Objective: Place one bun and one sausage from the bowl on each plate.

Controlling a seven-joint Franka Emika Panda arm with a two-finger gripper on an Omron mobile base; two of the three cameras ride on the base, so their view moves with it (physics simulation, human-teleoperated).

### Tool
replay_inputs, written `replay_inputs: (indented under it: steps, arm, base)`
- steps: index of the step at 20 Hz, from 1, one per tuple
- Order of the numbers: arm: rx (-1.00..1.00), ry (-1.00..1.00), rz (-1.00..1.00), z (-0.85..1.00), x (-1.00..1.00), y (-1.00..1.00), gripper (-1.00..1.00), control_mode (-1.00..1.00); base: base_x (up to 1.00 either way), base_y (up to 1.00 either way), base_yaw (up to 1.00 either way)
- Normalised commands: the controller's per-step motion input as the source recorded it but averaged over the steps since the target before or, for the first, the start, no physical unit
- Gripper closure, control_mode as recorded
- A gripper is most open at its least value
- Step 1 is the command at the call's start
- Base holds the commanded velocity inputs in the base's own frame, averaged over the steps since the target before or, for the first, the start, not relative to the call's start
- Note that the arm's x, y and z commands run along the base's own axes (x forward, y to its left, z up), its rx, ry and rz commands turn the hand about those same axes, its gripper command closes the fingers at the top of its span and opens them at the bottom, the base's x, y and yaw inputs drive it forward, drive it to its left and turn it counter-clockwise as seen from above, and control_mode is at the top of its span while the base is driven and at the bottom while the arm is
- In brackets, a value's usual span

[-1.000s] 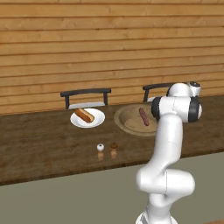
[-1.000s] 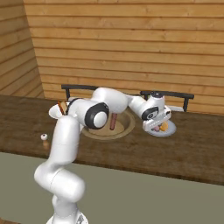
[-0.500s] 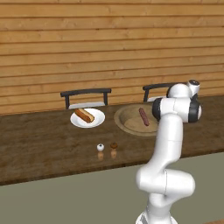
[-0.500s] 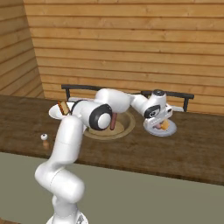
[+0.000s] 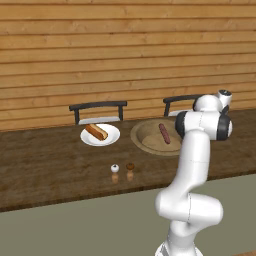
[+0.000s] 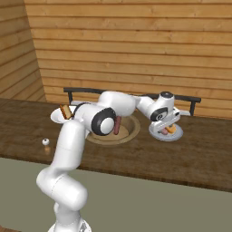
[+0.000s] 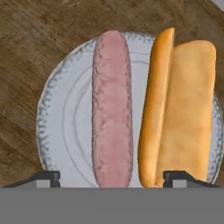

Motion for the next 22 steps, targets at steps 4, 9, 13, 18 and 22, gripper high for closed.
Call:
replay_inputs:
  steps: [4, 9, 13, 18, 22]
  arm:
    - [0.00, -0.06, 0.02, 0.32, -0.45, 0.00, -1.00, -1.00]
    - [0.00, -0.11, 0.02, 0.70, -0.59, 0.15, -1.00, -1.00]
    - [0.00, -0.06, 0.00, 0.36, -0.61, 0.86, -1.00, -1.00]
    - [0.00, -0.08, -0.08, 0.50, -0.09, 1.00, -1.00, -1.00]
    - [0.00, -0.10, -0.18, 0.28, 0.00, 1.00, -1.00, -1.00]
  base:
    - [0.00, 0.00, 0.00]
    - [0.00, 0.00, 0.00]
    - [0.00, 0.00, 0.00]
    - [0.00, 0.00, 0.00]
    - [0.00, 0.00, 0.00]
